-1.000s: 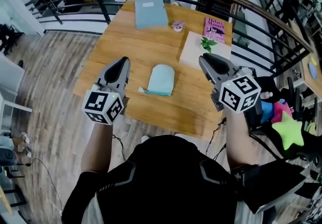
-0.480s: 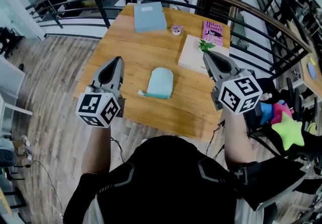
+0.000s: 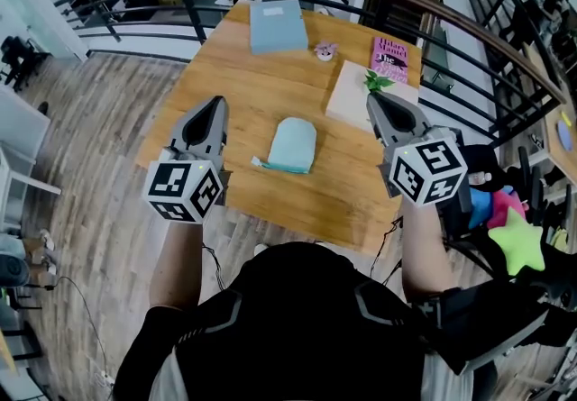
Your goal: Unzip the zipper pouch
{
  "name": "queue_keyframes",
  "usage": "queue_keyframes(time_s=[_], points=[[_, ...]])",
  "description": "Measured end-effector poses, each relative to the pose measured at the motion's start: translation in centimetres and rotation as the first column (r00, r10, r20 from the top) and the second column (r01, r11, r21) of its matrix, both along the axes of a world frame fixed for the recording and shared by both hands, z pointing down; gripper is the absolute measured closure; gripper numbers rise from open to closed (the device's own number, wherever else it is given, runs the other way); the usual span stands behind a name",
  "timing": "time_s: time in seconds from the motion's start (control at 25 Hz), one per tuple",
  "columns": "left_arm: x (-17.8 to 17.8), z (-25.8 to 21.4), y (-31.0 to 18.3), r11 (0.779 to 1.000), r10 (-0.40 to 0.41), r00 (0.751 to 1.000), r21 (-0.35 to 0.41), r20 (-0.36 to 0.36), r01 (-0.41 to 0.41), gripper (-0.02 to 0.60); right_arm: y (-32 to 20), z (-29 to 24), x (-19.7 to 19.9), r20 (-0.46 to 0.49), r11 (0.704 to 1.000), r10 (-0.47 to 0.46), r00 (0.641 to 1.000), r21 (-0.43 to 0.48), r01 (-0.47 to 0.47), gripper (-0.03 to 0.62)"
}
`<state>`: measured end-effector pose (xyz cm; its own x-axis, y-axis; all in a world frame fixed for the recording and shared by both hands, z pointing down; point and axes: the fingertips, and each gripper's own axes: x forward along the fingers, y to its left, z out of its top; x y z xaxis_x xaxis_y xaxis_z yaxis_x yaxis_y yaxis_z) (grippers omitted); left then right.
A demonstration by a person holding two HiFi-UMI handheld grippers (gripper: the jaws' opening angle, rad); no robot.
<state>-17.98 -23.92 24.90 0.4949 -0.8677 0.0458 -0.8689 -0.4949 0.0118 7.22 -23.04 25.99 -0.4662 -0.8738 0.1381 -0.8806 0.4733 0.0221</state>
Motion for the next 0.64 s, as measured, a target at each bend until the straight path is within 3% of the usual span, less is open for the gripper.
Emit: queue_keyframes(time_s=[0.64], points=[[-0.51,0.56,0.2,1.0,-0.024,1.0,-0.009,-0.003,0.024,0.552,0.04,0.39,0.03,0.003,1.0,-0.002,1.0,-0.007,0.002,0.585]])
